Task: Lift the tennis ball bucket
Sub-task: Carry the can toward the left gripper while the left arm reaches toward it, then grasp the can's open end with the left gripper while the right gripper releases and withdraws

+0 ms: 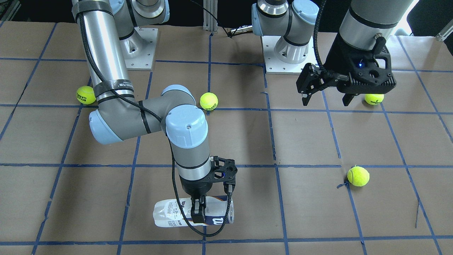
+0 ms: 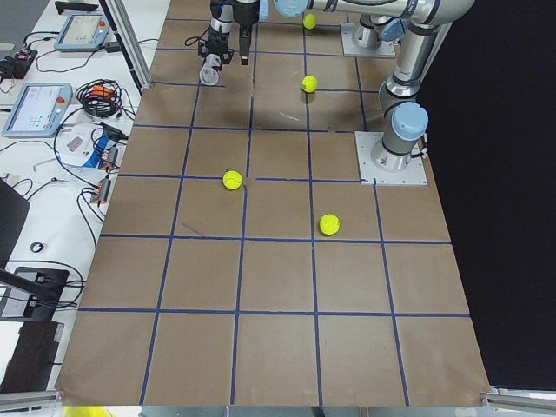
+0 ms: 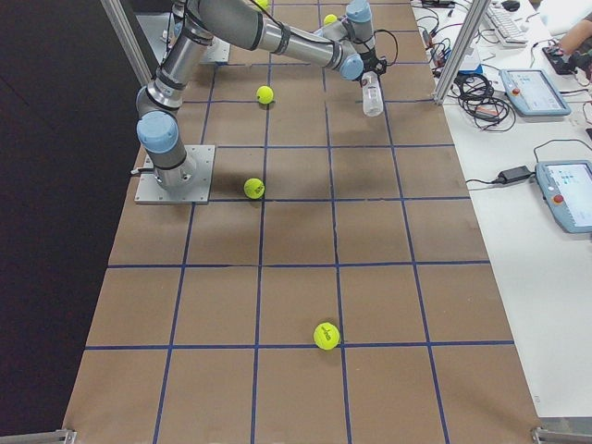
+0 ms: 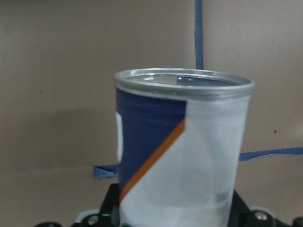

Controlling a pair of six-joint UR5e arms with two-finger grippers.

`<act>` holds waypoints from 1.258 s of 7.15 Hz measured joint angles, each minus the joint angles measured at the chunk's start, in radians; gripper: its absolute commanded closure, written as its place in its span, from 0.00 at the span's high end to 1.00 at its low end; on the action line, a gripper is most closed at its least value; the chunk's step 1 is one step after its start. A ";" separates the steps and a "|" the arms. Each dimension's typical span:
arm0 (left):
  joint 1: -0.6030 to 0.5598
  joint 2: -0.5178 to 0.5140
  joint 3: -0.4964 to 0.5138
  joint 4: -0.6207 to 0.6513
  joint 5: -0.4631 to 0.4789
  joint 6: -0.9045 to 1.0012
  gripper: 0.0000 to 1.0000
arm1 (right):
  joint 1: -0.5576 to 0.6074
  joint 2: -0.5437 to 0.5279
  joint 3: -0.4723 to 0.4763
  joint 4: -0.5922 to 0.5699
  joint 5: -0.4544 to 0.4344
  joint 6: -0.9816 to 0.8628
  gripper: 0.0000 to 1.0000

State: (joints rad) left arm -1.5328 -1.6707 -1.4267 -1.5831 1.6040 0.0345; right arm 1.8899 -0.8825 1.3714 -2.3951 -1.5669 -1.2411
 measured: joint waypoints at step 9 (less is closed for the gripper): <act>0.085 -0.514 -0.014 0.517 -0.654 0.001 1.00 | -0.062 -0.138 0.012 0.015 0.023 0.333 1.00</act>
State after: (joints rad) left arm -1.4478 -2.1852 -1.4406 -1.0658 0.9498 0.0354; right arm 1.8275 -1.0206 1.3832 -2.3798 -1.5436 -0.9077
